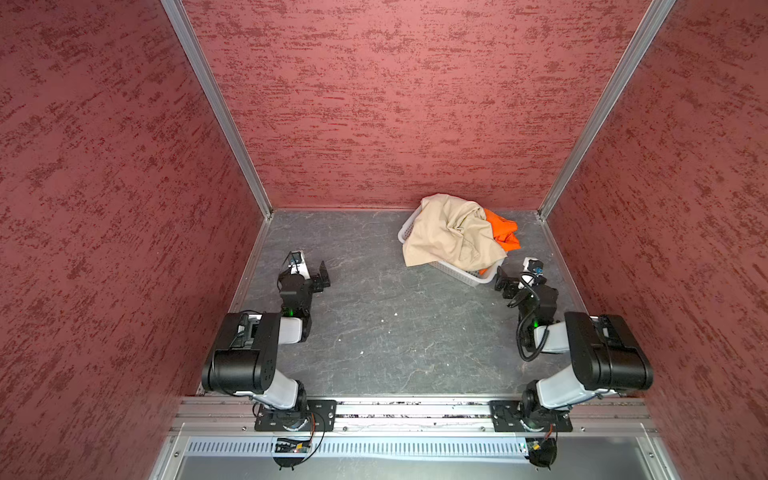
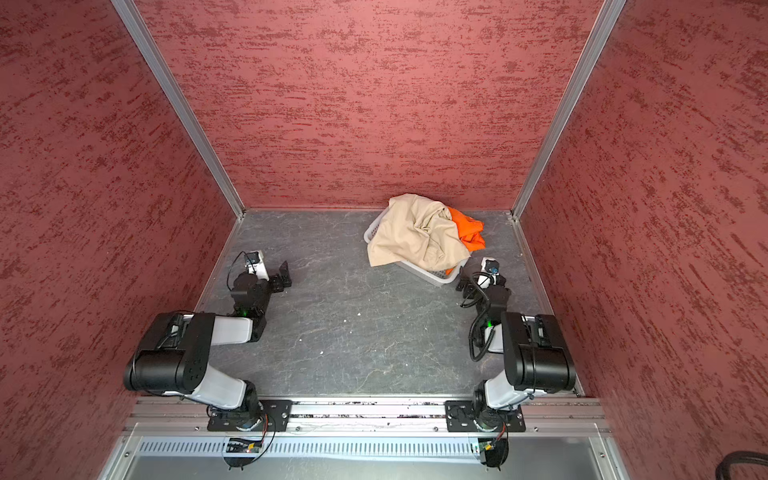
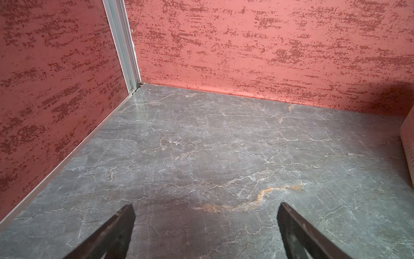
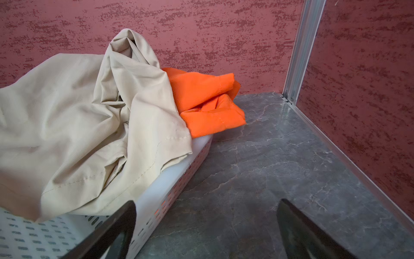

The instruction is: Fold and stack the shorts

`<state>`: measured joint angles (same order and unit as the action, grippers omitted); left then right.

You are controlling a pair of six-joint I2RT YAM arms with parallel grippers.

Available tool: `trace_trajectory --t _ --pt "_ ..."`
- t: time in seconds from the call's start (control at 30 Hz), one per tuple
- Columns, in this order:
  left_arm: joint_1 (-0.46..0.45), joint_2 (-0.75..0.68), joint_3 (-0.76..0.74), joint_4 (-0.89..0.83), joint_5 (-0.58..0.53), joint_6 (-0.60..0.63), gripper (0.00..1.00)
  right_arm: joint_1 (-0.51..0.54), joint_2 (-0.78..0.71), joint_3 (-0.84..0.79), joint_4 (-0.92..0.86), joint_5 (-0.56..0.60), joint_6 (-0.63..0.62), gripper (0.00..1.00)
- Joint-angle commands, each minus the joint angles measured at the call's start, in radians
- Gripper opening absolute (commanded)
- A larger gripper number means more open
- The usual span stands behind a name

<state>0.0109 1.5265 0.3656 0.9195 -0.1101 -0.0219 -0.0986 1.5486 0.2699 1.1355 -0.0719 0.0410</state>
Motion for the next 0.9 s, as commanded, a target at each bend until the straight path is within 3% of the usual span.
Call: trace_trajectory --t 0.0,0.47,0.57,0.73,0.87 --pt "-0.002 0.010 0.000 0.004 -0.001 0.002 1.00 0.005 0.001 0.013 0.018 -0.002 -0.004 0.99" --pt "-0.002 0.011 -0.001 0.003 0.000 0.002 0.99 0.005 -0.002 0.012 0.019 -0.002 -0.004 0.99" --pt "-0.003 0.011 -0.001 0.002 -0.001 0.000 1.00 0.005 -0.018 0.008 0.016 0.046 0.018 0.99" --pt "-0.003 0.008 -0.004 0.010 -0.001 0.001 1.00 0.005 -0.144 0.021 -0.101 0.064 0.018 0.99" --pt "-0.036 -0.060 -0.002 -0.039 -0.044 0.028 1.00 0.005 -0.305 0.065 -0.295 0.047 0.034 0.99"
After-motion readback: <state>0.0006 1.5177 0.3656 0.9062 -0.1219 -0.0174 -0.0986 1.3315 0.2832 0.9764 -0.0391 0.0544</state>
